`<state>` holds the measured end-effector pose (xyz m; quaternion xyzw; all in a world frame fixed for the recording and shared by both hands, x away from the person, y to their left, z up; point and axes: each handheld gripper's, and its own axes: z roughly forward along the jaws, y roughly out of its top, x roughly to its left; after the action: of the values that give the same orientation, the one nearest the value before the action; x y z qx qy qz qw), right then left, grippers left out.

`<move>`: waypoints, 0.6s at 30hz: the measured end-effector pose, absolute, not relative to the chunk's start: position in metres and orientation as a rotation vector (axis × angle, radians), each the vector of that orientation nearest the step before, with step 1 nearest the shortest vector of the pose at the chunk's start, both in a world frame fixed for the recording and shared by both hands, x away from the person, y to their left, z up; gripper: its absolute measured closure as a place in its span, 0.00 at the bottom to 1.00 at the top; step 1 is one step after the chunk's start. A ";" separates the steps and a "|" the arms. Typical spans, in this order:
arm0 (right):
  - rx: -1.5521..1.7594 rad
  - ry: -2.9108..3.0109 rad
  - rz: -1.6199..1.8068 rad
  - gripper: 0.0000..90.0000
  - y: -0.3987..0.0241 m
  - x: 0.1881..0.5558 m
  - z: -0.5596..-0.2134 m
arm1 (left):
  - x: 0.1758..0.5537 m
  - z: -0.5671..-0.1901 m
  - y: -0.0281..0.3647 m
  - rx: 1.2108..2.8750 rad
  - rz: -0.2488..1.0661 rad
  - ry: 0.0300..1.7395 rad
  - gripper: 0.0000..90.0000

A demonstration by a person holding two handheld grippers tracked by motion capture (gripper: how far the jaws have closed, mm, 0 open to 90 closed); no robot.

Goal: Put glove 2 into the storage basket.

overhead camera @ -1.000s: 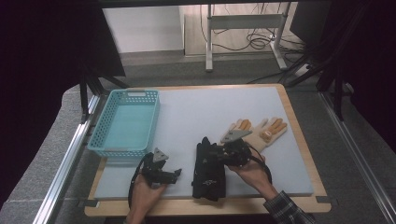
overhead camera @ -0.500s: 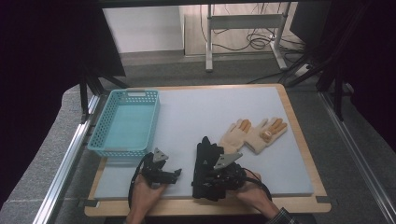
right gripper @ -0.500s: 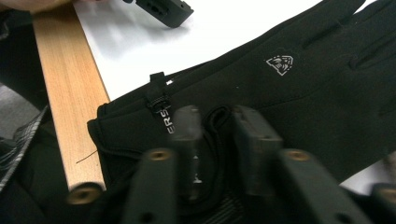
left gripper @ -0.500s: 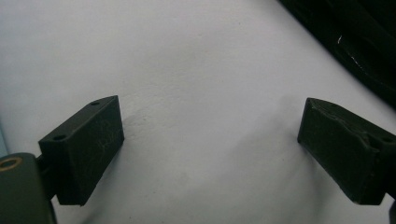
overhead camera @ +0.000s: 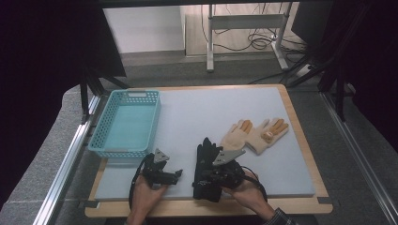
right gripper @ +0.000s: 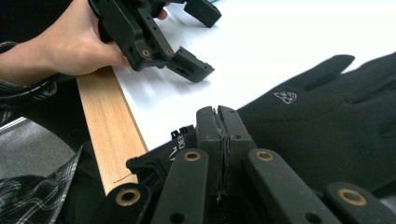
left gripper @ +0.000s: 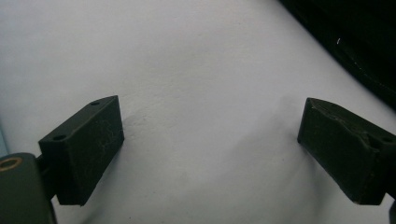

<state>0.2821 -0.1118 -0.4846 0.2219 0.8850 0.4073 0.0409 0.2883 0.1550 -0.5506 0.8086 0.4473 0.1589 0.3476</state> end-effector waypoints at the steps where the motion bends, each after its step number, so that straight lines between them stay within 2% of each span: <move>1: 0.680 2.723 1.233 0.97 -0.108 0.282 -0.488 | 0.288 -0.551 0.155 2.097 0.412 1.160 0.08; 5: 0.697 2.748 1.232 0.96 -0.111 0.282 -0.496 | 0.288 -0.551 0.155 2.097 0.412 1.160 0.08; 12: 0.738 2.690 1.360 0.96 -0.120 0.284 -0.475 | 0.288 -0.551 0.155 2.098 0.412 1.158 0.08; 18: 0.720 2.701 1.339 0.96 -0.114 0.284 -0.481 | 0.288 -0.551 0.155 2.098 0.413 1.158 0.08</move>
<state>0.2845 -0.1136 -0.4810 0.2323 0.8713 0.4318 0.0212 0.2884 0.1552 -0.5506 0.8091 0.4464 0.1592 0.3475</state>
